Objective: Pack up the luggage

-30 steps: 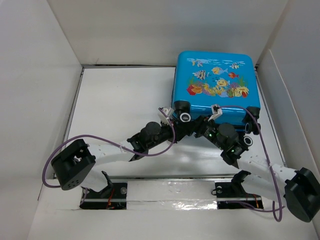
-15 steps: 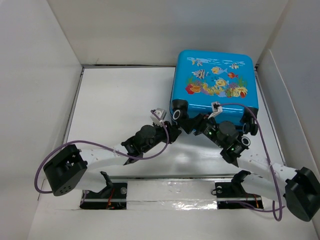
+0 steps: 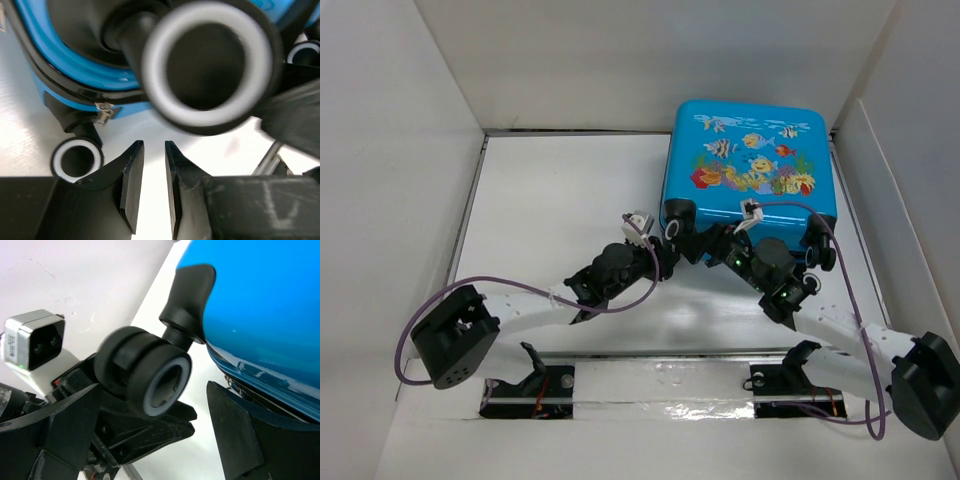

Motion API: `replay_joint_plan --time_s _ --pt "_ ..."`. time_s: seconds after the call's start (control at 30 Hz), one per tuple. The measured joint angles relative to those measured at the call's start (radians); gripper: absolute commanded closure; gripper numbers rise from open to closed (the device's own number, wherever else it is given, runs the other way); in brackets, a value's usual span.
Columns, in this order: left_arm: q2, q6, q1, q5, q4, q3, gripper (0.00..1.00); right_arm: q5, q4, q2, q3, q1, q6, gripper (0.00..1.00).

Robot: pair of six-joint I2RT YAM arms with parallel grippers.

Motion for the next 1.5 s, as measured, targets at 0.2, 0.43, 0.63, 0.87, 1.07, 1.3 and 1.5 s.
replay_joint_plan --time_s 0.2,0.43,0.63,0.87,1.07,1.3,1.5 --pt "0.000 0.004 0.036 0.001 -0.003 0.011 0.82 0.072 -0.039 -0.061 0.010 0.011 -0.011 0.16" --pt "0.022 0.006 0.042 0.006 -0.007 0.052 0.82 0.087 -0.073 -0.061 0.016 0.011 -0.021 0.04" --pt "0.033 0.006 0.042 0.022 -0.007 0.059 0.83 0.086 -0.072 -0.007 0.037 0.011 -0.021 0.09" --pt "0.033 0.007 0.042 0.026 -0.009 0.059 0.83 0.080 -0.063 0.026 0.040 0.014 -0.004 0.27" --pt "0.032 0.005 0.042 0.011 0.002 0.036 0.78 0.080 -0.059 0.014 0.044 0.022 0.015 0.55" --pt "0.053 0.004 0.042 -0.031 0.022 0.003 0.60 0.082 -0.055 0.018 0.044 0.024 0.019 0.57" --pt "0.163 0.019 0.042 -0.061 0.072 0.012 0.60 0.082 -0.054 0.019 0.044 0.024 0.019 0.57"
